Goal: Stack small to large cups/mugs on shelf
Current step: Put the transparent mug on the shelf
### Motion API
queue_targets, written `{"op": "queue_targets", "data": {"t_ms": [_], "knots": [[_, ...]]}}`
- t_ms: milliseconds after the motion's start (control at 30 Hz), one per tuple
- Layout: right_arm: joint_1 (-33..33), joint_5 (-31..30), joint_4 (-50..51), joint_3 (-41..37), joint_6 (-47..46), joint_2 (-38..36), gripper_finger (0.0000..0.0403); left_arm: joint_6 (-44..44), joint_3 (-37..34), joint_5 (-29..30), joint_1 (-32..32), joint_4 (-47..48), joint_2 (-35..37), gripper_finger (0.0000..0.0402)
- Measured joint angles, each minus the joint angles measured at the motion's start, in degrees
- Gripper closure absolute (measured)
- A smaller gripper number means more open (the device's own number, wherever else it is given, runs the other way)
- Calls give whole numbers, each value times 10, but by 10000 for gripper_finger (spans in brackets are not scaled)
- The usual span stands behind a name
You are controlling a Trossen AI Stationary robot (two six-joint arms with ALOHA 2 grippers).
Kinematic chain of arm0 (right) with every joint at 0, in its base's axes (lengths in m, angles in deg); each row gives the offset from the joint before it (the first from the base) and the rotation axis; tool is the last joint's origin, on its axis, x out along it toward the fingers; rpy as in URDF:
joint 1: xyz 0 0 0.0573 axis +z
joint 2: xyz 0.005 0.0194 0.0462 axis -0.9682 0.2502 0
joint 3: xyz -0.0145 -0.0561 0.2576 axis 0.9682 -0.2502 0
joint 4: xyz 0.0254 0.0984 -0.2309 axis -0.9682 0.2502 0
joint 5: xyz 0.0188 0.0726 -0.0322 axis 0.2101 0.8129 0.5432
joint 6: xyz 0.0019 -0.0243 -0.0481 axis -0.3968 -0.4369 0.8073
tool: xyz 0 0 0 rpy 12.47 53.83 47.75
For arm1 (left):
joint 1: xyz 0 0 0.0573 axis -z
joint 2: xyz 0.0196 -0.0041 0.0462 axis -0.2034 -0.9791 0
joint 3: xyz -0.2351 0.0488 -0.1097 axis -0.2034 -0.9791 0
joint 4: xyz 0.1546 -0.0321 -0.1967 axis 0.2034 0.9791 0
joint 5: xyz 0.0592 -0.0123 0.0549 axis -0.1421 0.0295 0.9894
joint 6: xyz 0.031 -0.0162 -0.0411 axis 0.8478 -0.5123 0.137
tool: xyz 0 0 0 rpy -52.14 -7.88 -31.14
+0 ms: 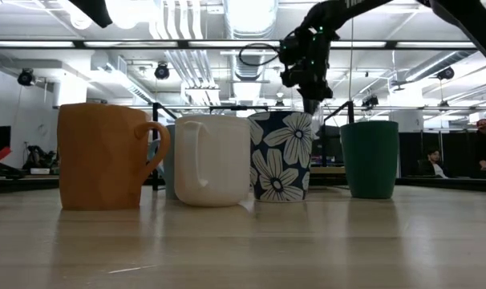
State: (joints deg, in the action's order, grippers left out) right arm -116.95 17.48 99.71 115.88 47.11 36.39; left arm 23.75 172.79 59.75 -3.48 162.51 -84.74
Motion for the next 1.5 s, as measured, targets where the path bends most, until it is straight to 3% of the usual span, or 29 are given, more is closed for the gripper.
{"op": "queue_targets", "data": {"t_ms": [833,1500], "knots": [[-18,-1,9,66,15,91,394,2,-33,-3,0,4,8,91],[-33,-31,1,64,33,98,394,1,-37,-5,0,3,3,91]]}}
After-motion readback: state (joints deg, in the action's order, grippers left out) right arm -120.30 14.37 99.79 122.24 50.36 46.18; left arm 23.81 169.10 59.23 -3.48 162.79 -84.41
